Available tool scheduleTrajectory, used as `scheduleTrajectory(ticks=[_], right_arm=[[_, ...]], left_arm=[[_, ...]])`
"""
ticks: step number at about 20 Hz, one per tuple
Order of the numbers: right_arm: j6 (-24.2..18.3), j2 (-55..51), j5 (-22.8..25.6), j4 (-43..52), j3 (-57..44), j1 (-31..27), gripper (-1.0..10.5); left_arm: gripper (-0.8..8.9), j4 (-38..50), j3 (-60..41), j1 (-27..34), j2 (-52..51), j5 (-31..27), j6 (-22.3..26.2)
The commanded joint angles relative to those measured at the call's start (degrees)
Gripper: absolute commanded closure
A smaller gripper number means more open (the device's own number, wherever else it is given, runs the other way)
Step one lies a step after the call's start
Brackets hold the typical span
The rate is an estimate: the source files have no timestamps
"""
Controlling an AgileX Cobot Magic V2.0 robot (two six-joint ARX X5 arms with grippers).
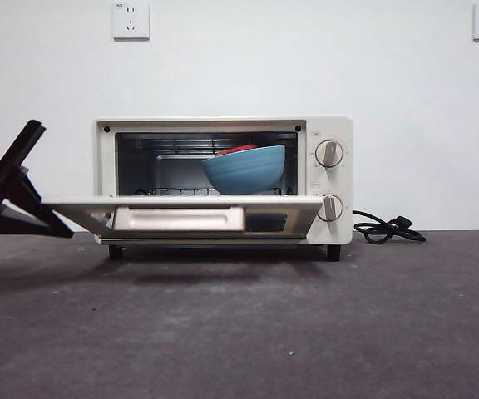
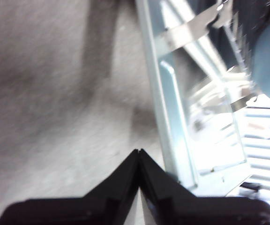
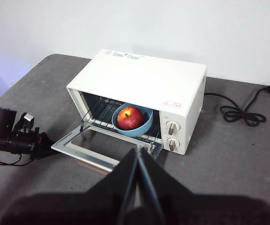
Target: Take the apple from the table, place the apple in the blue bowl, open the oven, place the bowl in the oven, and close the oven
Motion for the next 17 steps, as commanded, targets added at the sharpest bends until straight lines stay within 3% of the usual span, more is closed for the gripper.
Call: scheduleTrajectory(ticks=[1, 9, 17], right_arm=[[-0.3, -0.1, 0.0, -1.3, 0.0, 0.1, 9.5], [-0.3, -0.1, 0.0, -1.3, -1.0, 0.1, 9.5], [-0.3, -0.1, -0.9, -1.3, -1.9, 0.1, 9.5]], left_arm=[[8.21, 4.8, 0.1, -0.6, 0.1, 3.0, -4.5], [8.21, 12.5, 0.8, -0.7, -0.1, 2.9, -11.8], [8.2, 12.7, 6.3, -0.7, -0.1, 2.5, -13.4]])
